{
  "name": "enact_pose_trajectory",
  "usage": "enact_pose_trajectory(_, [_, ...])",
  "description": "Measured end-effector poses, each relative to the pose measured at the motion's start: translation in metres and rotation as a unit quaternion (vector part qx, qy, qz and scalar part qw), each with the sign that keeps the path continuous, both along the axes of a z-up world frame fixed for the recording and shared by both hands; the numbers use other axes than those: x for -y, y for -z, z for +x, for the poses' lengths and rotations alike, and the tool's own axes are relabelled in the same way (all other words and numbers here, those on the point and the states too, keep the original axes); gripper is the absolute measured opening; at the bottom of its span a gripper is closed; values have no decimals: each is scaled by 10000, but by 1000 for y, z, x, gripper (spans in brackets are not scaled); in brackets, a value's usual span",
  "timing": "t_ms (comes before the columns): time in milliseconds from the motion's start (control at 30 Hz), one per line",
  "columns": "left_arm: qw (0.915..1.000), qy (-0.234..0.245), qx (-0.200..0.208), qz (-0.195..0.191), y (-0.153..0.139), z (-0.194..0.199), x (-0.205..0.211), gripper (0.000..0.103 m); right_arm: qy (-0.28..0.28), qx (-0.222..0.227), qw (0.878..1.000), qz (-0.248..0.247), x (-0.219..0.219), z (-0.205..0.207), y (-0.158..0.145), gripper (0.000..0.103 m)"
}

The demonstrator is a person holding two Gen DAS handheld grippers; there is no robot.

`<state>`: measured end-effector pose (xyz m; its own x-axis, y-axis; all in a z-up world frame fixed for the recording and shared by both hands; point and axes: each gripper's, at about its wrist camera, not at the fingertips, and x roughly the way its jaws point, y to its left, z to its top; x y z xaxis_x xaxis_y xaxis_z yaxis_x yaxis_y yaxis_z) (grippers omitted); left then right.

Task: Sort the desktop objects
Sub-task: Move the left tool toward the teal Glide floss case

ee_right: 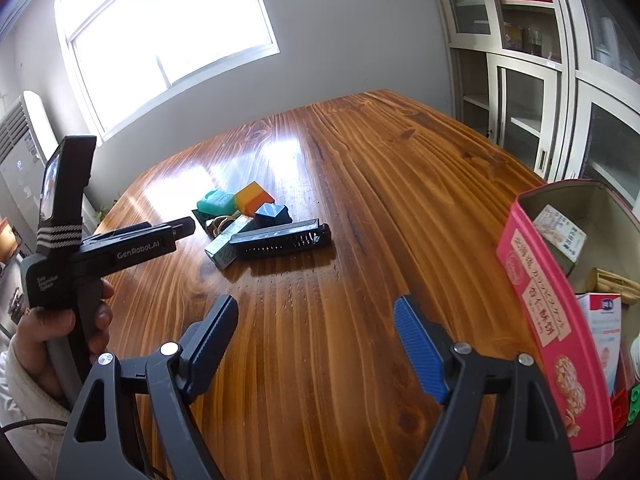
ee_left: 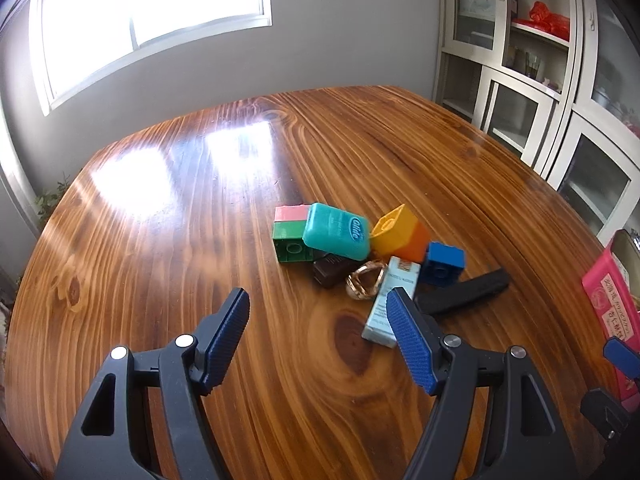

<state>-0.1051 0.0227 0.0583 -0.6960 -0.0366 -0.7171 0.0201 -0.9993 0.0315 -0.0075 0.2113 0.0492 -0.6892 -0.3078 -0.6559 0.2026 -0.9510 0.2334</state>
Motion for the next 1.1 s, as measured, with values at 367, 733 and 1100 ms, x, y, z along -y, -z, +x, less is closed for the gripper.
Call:
enact_pose_trajectory(367, [9998,-148,-5,-151,2,-52,6,74,-35,125,9999,64,4,-9,8,84])
enact_pose_trajectory(733, [9993,-336,151,14,11,-89,12,74,-39,291,9995,83,7,-23,20,84])
enact_pose_trajectory(1100, [9992,-265,286,-2,25,-104,15,74,-101,255,9996,120,20,-44,15,84])
